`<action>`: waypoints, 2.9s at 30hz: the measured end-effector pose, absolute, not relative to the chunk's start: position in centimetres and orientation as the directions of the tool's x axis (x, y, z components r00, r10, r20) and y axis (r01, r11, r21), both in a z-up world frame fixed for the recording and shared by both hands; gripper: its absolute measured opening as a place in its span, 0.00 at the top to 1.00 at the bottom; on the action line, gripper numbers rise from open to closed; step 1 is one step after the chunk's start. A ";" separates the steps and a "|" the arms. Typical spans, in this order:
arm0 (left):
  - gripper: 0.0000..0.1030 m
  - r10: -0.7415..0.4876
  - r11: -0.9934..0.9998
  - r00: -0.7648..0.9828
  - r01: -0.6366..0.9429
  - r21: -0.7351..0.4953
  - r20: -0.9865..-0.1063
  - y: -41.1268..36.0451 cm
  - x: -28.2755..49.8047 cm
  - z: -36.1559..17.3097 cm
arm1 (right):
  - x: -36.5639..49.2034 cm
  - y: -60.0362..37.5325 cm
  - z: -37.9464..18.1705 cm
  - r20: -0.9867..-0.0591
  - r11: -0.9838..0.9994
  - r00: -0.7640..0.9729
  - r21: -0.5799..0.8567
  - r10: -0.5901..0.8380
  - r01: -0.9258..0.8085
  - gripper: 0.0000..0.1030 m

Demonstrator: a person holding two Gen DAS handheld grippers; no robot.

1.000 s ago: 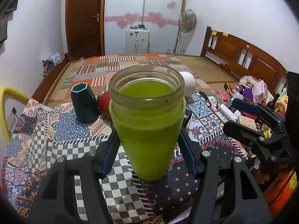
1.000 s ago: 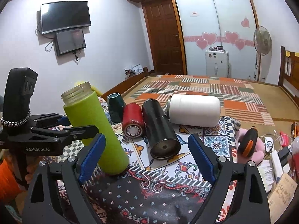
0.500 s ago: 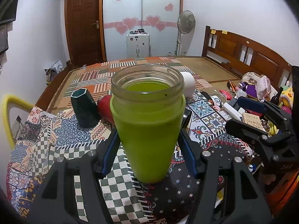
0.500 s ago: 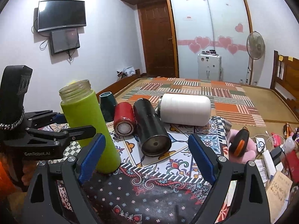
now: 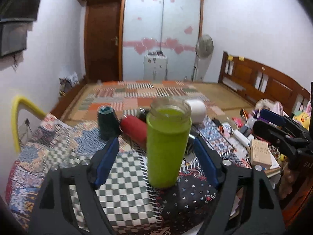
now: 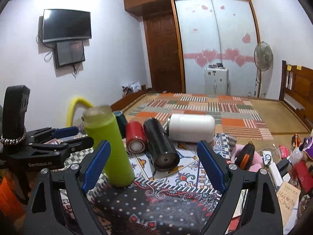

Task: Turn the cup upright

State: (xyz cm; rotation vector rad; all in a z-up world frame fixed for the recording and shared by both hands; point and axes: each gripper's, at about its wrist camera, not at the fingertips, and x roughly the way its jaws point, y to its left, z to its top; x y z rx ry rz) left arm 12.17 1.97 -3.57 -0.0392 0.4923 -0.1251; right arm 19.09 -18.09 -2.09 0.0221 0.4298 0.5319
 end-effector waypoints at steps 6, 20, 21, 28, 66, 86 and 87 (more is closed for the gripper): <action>0.20 -0.083 0.996 0.940 0.064 -0.066 -0.330 2.9 7.3 0.0 | 15.7 -18.0 0.8 -0.308 0.871 0.817 0.115 0.488 -0.477 0.14; 0.03 -0.009 0.998 0.993 0.001 -0.067 -0.120 3.4 -2.4 3.6 | 8.0 -17.9 4.2 -0.121 0.896 0.888 0.094 0.443 -0.434 0.00; 0.01 -0.007 0.998 0.993 -0.001 -0.065 -0.118 3.3 -2.6 3.6 | 7.7 -17.8 4.2 -0.117 0.899 0.892 0.090 0.437 -0.429 0.00; 0.00 0.009 0.998 0.994 -0.015 -0.059 -0.111 2.6 -4.3 3.2 | 6.1 -17.2 3.9 -0.108 0.910 0.904 0.063 0.415 -0.410 0.00; 0.00 0.017 0.998 0.993 -0.024 -0.063 -0.119 2.4 -4.8 2.4 | 5.0 -17.6 3.4 -0.125 0.909 0.900 0.075 0.417 -0.411 0.00; 0.00 0.017 0.998 0.992 -0.024 -0.054 -0.126 2.2 -4.5 2.2 | 5.0 -17.8 3.6 -0.122 0.912 0.904 0.077 0.410 -0.404 0.00; 0.00 0.017 0.998 0.992 -0.024 -0.052 -0.125 2.2 -4.5 2.2 | 5.0 -17.8 3.6 -0.123 0.912 0.904 0.076 0.410 -0.404 0.00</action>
